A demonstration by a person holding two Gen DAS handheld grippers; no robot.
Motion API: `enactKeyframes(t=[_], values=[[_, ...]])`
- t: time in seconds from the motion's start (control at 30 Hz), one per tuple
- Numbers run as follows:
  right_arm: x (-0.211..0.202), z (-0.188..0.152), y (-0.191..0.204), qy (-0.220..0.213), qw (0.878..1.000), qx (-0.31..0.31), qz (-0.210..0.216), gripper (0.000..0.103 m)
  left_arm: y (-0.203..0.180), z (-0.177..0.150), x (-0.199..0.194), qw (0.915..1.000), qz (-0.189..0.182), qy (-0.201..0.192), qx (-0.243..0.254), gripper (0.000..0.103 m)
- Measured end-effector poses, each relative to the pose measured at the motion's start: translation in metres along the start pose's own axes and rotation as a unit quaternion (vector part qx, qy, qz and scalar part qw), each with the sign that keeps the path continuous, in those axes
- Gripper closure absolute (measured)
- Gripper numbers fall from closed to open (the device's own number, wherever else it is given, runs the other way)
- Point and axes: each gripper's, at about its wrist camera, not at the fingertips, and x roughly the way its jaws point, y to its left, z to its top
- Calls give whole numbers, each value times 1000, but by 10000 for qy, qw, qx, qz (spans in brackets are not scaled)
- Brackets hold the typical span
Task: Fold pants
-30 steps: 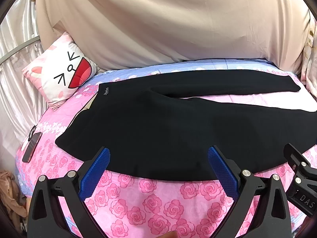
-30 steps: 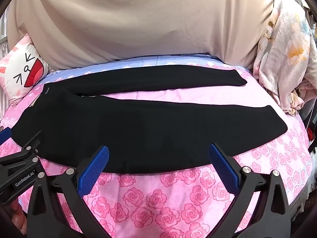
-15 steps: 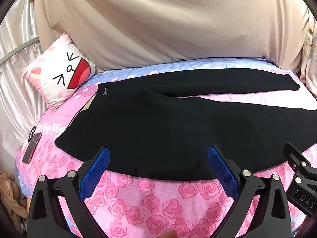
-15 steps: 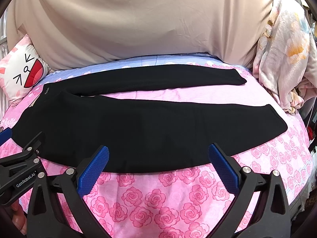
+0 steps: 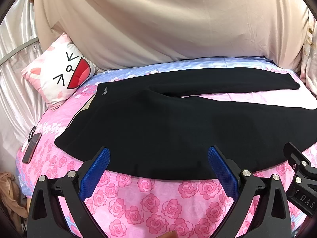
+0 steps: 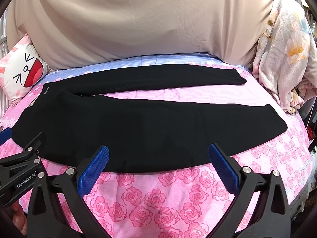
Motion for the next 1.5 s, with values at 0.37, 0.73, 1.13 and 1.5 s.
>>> enactKeyframes(t=[0.37, 0.73, 1.13, 1.5], values=[[1, 0, -4, 27, 10000, -2, 13, 5, -1, 0, 0, 10000, 13, 3, 23, 5], [1, 0, -4, 30, 10000, 8, 18, 5, -4, 0, 1, 10000, 18, 0, 58, 5], [4, -1, -6, 58, 10000, 28, 30, 5, -9, 2, 2, 10000, 48, -6, 88, 5], [6, 0, -8, 86, 9999, 41, 31, 5, -10, 2, 5, 9999, 42, 8, 145, 5]])
